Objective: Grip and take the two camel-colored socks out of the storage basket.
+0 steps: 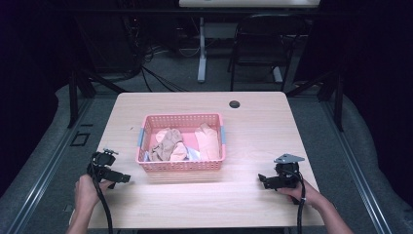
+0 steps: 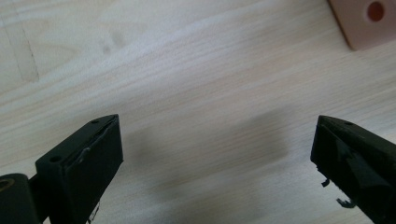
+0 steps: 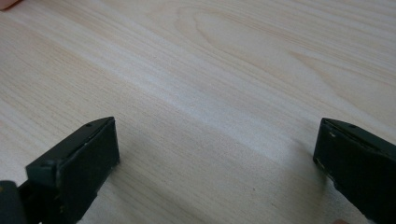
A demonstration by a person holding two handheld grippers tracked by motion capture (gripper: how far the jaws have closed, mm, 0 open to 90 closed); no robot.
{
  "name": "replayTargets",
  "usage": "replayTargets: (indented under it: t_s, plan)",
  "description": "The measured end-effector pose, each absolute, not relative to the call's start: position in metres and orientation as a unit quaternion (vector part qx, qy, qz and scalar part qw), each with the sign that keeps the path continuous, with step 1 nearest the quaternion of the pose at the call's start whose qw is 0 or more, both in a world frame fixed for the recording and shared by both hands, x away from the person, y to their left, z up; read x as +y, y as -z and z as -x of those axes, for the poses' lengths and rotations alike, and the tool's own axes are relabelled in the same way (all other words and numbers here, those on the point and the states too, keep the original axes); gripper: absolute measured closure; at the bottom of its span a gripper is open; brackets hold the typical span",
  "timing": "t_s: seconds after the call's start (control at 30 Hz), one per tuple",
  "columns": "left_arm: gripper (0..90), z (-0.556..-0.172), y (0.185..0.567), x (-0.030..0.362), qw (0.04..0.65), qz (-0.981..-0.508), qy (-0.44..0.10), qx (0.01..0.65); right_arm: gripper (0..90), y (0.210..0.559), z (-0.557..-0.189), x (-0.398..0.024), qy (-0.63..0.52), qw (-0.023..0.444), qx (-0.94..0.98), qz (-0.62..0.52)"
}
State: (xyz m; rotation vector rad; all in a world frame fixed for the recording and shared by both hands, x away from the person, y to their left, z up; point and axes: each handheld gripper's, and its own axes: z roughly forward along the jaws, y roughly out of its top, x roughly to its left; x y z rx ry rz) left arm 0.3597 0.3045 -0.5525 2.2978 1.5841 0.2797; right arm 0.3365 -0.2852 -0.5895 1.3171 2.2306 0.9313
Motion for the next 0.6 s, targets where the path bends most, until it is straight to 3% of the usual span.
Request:
replayTargets:
  t_s: [0.6]
  plan:
    - [0.9,-0.356,0.531,0.309,0.167,-0.815,-0.091,0.548,0.0,0.59,-0.336,-0.285,-0.335,0.194,0.794,-0.469]
